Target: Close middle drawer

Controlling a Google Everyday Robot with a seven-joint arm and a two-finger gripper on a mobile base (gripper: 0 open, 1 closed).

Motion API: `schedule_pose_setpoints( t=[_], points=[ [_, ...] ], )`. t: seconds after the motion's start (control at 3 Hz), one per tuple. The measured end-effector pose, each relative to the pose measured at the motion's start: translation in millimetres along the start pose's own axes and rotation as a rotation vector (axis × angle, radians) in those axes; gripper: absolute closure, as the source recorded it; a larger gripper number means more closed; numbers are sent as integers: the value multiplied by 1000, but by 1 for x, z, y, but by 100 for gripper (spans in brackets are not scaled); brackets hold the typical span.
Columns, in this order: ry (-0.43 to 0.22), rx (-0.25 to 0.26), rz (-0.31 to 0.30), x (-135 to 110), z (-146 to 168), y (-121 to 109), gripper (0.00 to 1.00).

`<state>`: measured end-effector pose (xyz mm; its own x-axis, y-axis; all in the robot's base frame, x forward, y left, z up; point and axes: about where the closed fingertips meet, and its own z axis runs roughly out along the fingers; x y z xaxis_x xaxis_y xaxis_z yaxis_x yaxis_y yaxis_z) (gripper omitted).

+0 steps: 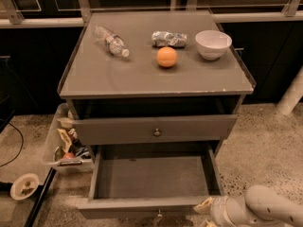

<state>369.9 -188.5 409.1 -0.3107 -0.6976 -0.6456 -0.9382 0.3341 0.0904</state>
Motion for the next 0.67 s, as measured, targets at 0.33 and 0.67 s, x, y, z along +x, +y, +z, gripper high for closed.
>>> schedule_pose_setpoints(
  t=[0.33, 0.67],
  points=[
    [0, 0, 0, 0, 0, 1, 43],
    [-1, 58, -104, -32, 10, -42, 66]
  ],
)
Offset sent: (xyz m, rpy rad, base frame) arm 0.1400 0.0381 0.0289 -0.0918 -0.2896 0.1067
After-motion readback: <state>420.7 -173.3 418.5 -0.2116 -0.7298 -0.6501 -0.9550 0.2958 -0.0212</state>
